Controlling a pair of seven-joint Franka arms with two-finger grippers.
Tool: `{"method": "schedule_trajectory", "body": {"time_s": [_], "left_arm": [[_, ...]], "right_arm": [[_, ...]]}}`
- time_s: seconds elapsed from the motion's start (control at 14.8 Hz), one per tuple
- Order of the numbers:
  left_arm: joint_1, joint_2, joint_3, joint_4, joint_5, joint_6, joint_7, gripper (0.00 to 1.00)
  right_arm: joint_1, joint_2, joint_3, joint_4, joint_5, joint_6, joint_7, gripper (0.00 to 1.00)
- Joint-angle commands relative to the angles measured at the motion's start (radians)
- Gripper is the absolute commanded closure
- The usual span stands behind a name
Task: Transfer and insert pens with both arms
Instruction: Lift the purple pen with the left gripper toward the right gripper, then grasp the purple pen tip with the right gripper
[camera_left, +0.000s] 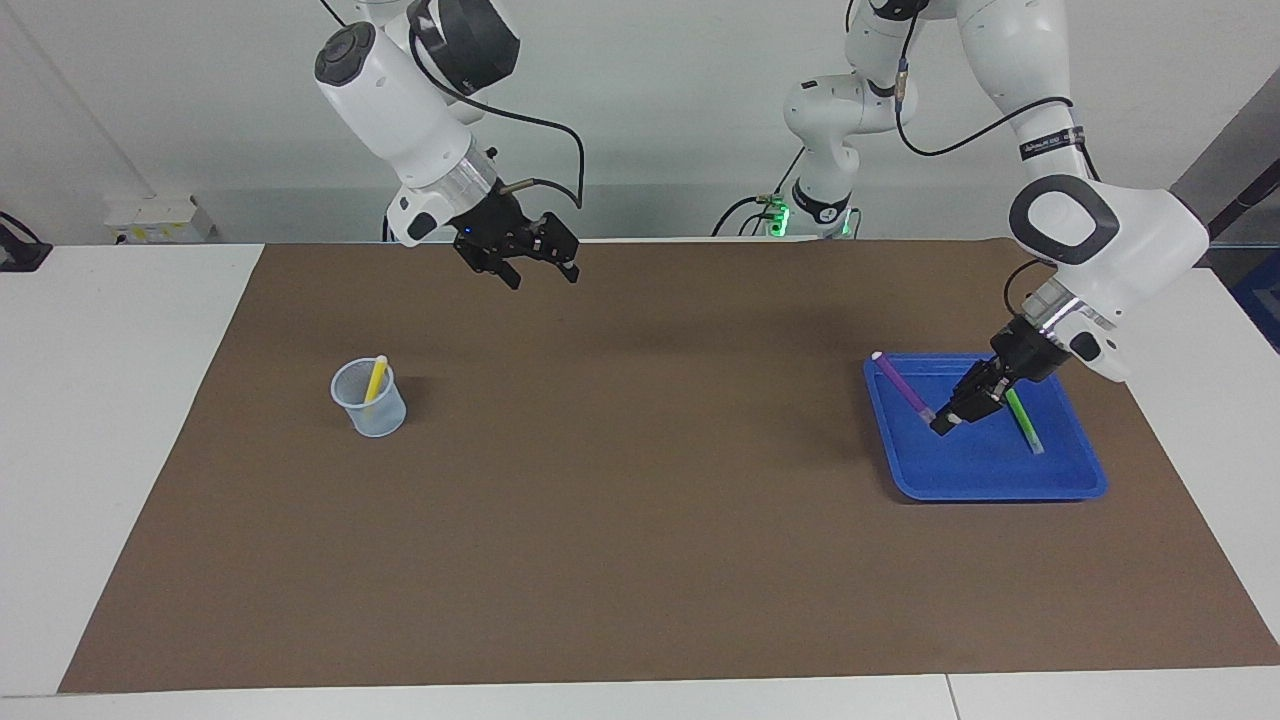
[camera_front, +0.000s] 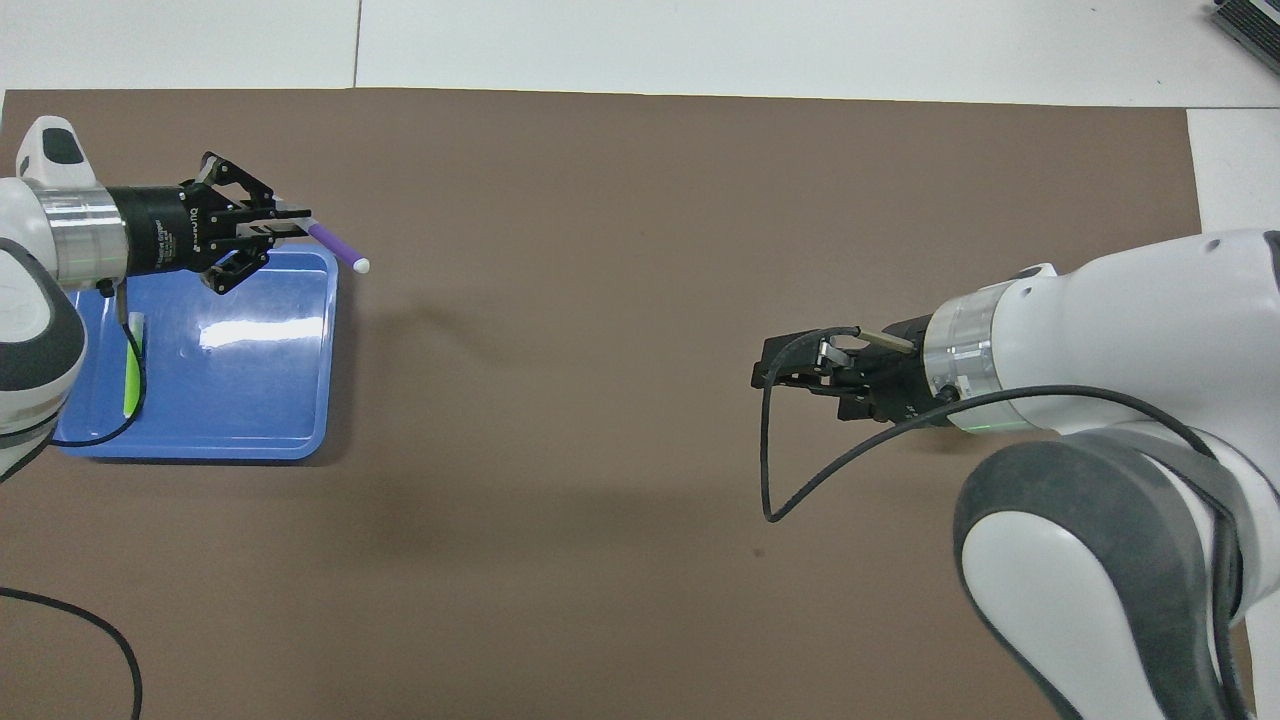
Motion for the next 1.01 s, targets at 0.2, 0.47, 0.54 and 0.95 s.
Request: {"method": "schedule_trajectory", "body": {"time_s": [0.2,0.47,0.54,0.95], "left_arm": [[-0.111,-0.032,0.005,-0.054,-0.083,0.036,-0.027,1.0],[-0.202,-0.038,0.005,-0.066,-0.16,0.042,-0.027,1.0],[-0.214,-0.041,0.005,-0.075,-0.175,0.04,-0.026,1.0],[-0.242,-0.084,0.005,-0.155,-0.344,0.045,-0.029,1.0]], "right_arm": [[0.018,0.005,0.004,-0.011,0.081,0.061,0.099,0.0],[0.069,0.042,0.004,-0.009,0.156,0.213,0.203,0.0],[0.081,0.056,0.004,-0.008,0.18,0.257,0.226,0.0],[0.208,0.154,0.004,0.003,0.237,0.503,0.38,0.0]]}}
